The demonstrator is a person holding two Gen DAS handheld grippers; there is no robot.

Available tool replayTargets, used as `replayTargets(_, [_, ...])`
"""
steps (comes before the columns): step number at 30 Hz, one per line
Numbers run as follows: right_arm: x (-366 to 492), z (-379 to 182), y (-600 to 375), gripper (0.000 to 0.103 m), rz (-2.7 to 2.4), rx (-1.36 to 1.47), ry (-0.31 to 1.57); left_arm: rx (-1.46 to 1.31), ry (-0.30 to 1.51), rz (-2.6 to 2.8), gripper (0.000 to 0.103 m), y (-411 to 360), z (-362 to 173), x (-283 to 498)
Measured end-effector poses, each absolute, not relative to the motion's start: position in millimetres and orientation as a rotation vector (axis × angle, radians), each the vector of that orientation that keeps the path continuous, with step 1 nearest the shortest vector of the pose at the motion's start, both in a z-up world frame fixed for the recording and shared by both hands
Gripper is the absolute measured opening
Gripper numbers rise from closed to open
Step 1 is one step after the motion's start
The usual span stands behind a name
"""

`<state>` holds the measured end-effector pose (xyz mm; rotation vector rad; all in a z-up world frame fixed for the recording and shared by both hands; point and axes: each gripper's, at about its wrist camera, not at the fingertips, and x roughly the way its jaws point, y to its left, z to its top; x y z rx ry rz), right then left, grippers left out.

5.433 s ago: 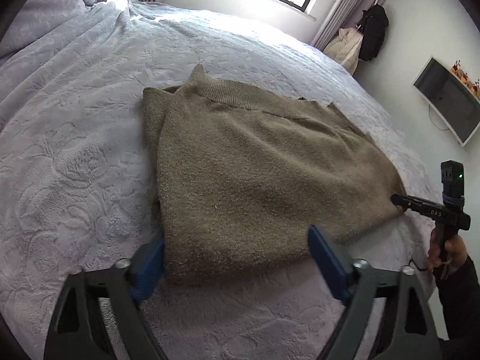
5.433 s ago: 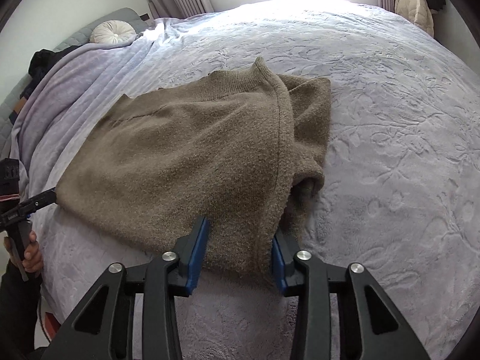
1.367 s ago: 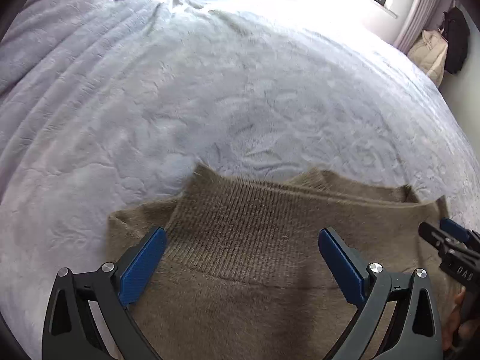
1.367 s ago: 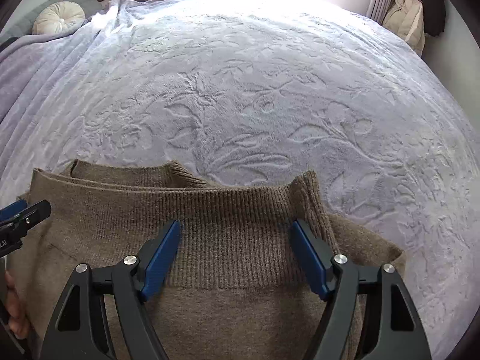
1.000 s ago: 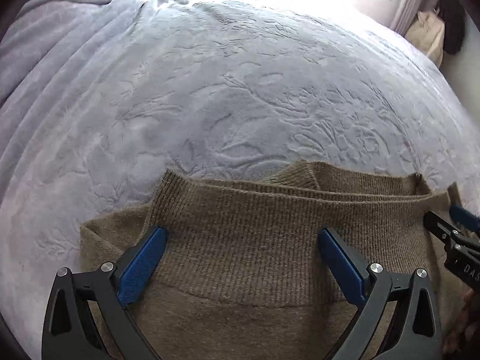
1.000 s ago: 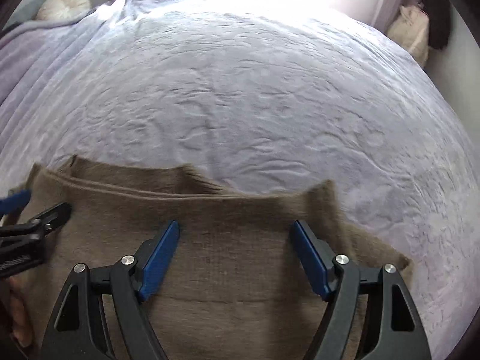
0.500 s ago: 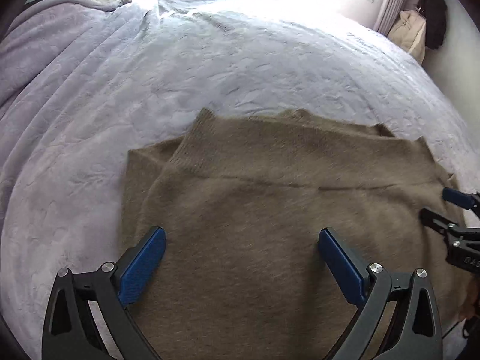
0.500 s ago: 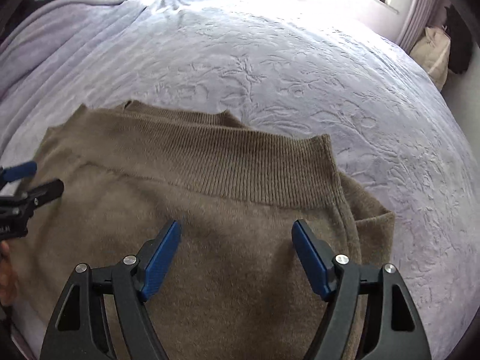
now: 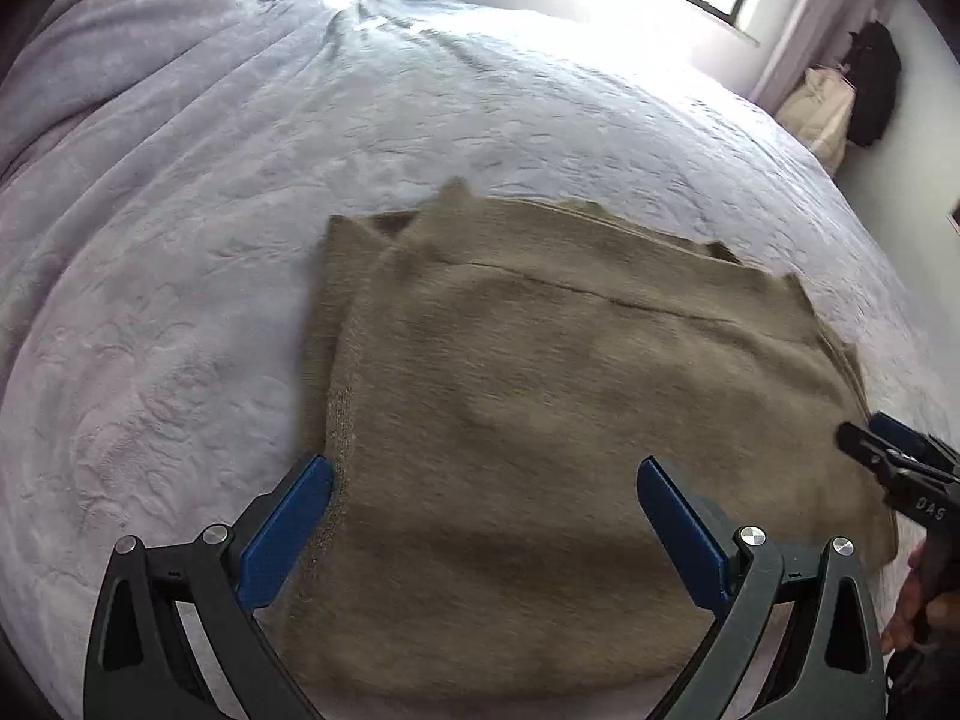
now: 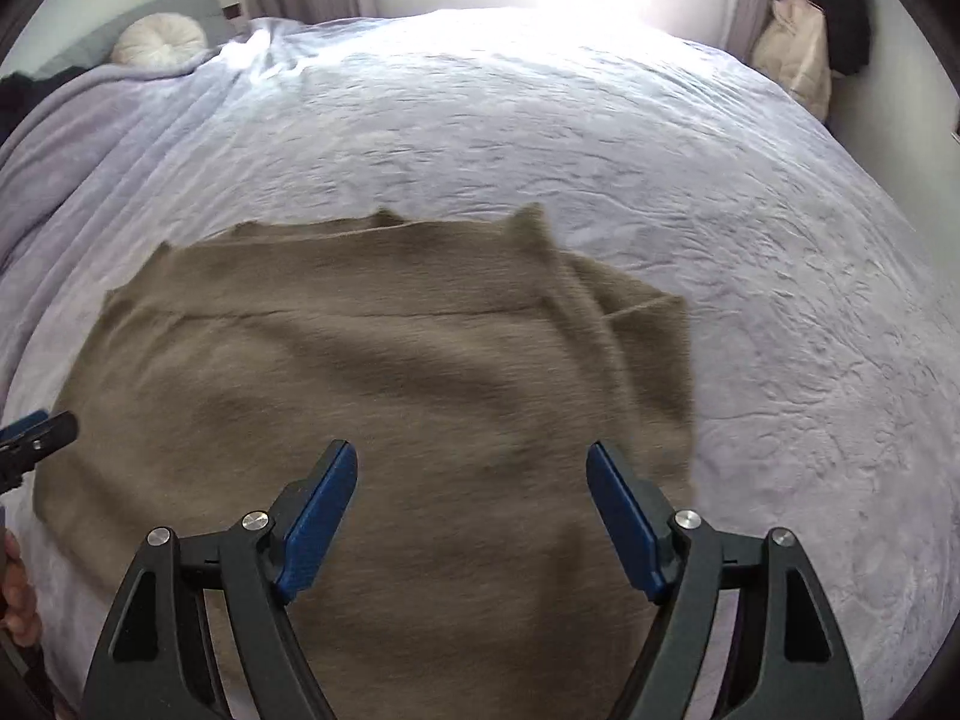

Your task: Fold small clothes

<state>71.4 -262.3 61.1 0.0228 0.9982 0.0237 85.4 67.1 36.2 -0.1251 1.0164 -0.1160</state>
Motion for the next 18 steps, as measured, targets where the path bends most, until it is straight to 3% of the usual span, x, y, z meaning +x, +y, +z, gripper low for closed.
replayTargets(6, [56, 32, -189, 0.081, 0.136, -0.164, 1.022, 0.049, 1.057, -0.131, 0.102, 27, 8, 71])
replayTargets(18, [13, 33, -296, 0.081, 0.07, 0.078, 1.013, 0.002, 1.043, -0.145, 0.102, 75, 2, 39])
